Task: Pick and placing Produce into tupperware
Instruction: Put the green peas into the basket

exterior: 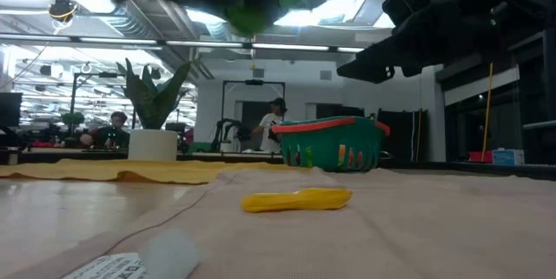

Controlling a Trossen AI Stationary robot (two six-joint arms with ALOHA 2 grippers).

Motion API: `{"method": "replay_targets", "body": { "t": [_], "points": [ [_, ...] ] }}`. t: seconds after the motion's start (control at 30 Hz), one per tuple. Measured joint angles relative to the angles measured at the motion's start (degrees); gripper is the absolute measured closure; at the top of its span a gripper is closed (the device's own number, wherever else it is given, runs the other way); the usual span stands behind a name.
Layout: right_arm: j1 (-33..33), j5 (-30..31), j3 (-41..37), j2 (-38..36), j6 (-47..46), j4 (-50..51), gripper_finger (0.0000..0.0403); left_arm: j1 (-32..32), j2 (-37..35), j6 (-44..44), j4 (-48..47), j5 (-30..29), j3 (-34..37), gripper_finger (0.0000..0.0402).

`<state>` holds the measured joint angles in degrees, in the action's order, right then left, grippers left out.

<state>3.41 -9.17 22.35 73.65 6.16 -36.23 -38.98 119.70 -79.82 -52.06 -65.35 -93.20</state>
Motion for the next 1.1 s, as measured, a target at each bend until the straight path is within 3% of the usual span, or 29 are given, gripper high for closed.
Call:
{"method": "replay_targets", "body": {
  "t": [0.27, 0.37, 0.67, 0.93, 1.1],
  "points": [
    [-2.42, -0.06, 0.00, 0.00, 0.24, 0.01, 0.0037, 0.24, 0.02, 10.25, 27.71, -4.25, 12.67, 0.0286],
    [-3.29, -0.04, 0.00, 0.00, 0.52, 0.02, 0.0037, 0.52, 0.02, 18.39, 41.99, -3.47, 16.76, 0.0286],
    [-5.26, -0.04, 0.00, -0.02, 0.41, -0.38, 0.0037, 6.02, -1.47, 48.87, 79.58, 10.37, 30.04, 0.0286],
    [-6.56, 0.03, 0.00, -0.02, 0.36, -0.74, 0.0037, 12.60, -10.74, 65.00, 104.20, 21.72, 46.93, 0.0285],
    [-6.56, 0.13, 0.00, -0.02, 0.16, -1.15, 0.0037, 14.31, -18.82, 67.98, 110.44, 24.98, 56.85, 0.0286]
  ]
}}
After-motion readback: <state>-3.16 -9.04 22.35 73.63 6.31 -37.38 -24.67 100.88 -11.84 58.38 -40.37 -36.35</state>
